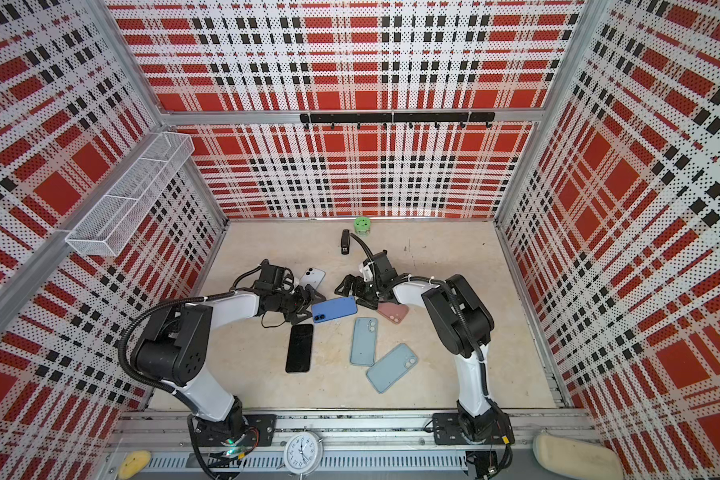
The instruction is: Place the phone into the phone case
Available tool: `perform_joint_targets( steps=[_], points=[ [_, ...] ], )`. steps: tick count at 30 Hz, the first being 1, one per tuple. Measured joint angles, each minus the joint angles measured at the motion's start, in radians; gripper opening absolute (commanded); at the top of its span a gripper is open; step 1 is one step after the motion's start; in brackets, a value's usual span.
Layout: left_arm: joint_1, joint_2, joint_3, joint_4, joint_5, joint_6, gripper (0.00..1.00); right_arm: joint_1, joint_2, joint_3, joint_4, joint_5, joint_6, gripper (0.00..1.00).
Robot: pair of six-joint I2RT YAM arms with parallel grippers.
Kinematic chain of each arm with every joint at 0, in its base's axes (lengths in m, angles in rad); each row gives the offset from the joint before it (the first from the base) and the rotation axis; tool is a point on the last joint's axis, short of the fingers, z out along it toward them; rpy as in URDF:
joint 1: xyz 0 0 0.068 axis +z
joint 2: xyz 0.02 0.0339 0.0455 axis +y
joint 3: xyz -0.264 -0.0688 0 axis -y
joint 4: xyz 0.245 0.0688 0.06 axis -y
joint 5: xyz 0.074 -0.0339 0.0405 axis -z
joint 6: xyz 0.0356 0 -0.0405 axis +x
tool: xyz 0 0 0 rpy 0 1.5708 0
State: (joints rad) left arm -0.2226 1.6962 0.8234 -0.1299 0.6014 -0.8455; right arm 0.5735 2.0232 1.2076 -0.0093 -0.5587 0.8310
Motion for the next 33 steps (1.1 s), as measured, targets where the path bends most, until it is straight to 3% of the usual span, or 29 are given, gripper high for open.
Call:
perform_joint_targets(
  steps=[8, 14, 21, 25, 33],
  points=[
    [-0.003, -0.041, -0.077, 0.156, -0.005, -0.13, 0.78, -0.004, -0.006, -0.02, 0.035, 0.009, 0.003, 1.0],
    [-0.075, -0.071, -0.06, 0.359, 0.075, -0.205, 0.78, 0.021, -0.006, -0.032, 0.051, -0.03, 0.007, 1.0],
    [-0.068, -0.106, -0.077, 0.408, 0.076, -0.228, 0.78, 0.023, -0.006, -0.038, 0.056, -0.04, 0.007, 1.0],
    [-0.024, -0.159, -0.095, 0.317, 0.056, -0.193, 0.8, 0.023, -0.006, -0.039, 0.057, -0.04, 0.006, 1.0],
    [0.048, -0.186, -0.011, -0.092, -0.062, 0.026, 0.84, 0.023, -0.006, -0.03, 0.036, -0.035, -0.01, 1.0]
  ],
)
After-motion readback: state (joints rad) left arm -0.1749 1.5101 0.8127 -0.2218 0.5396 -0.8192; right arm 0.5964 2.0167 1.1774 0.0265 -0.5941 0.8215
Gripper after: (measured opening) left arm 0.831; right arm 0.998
